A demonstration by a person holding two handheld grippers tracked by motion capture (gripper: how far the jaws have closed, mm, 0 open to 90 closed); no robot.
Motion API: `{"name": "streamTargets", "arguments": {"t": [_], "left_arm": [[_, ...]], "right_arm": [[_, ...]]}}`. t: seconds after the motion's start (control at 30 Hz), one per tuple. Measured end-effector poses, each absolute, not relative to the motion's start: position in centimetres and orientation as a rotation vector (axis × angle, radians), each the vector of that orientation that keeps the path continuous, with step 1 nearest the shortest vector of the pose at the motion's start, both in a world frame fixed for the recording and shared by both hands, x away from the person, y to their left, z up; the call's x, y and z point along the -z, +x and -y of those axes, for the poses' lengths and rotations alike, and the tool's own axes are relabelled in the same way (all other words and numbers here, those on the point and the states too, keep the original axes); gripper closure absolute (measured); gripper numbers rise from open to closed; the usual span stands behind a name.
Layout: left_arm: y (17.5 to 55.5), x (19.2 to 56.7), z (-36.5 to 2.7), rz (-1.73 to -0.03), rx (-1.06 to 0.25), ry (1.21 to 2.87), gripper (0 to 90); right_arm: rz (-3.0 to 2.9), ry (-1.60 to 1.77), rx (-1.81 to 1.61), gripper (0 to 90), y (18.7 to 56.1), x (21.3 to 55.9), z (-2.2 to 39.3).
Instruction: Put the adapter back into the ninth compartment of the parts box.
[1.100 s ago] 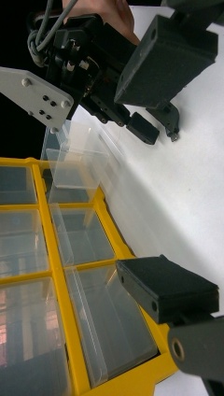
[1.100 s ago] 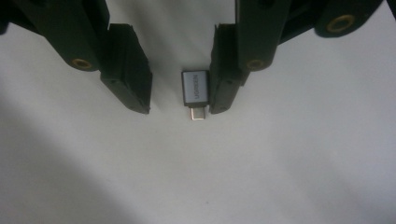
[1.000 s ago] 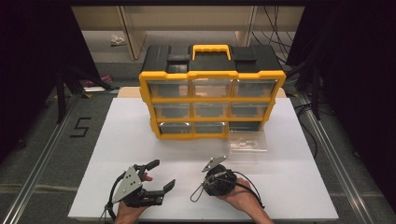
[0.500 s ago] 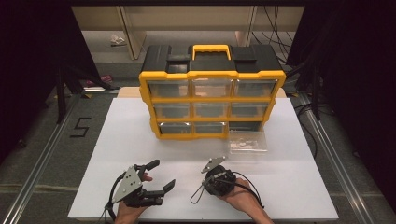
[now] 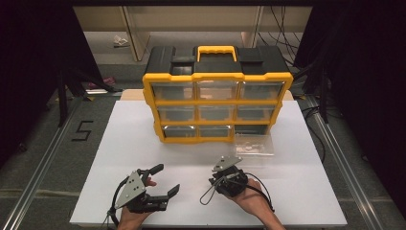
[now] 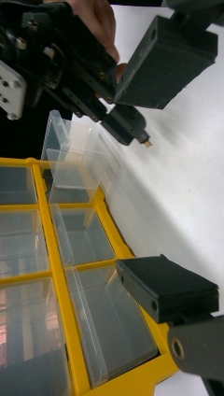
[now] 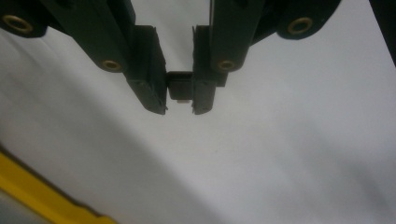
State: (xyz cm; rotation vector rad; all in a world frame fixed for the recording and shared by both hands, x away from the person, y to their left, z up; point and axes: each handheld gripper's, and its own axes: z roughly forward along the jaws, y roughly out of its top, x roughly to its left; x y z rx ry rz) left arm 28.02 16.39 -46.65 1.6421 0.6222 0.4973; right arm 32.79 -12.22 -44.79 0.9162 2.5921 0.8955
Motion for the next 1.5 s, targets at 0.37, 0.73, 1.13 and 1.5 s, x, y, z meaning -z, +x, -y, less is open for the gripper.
{"name": "streamTargets", "arguments": {"t": [0.37,0.73,1.13,1.5], "left_arm": [[28.0,46.7,-16.4,-0.622,-0.494,1.642,16.7],[28.0,46.6,-16.4,-0.621,-0.496,1.643,16.7],[28.0,46.6,-16.4,-0.619,-0.498,1.644,16.7],[28.0,46.6,-16.4,-0.618,-0.497,1.644,16.7]], "right_arm": [[-2.503,0.944,-0.993,76.2,32.9,43.2,13.6],[-2.422,0.956,-1.081,76.2,33.1,41.6,15.0],[-2.353,0.978,-1.132,76.2,33.4,40.4,16.5],[-2.320,0.993,-1.147,76.2,33.5,40.0,17.2]]}}
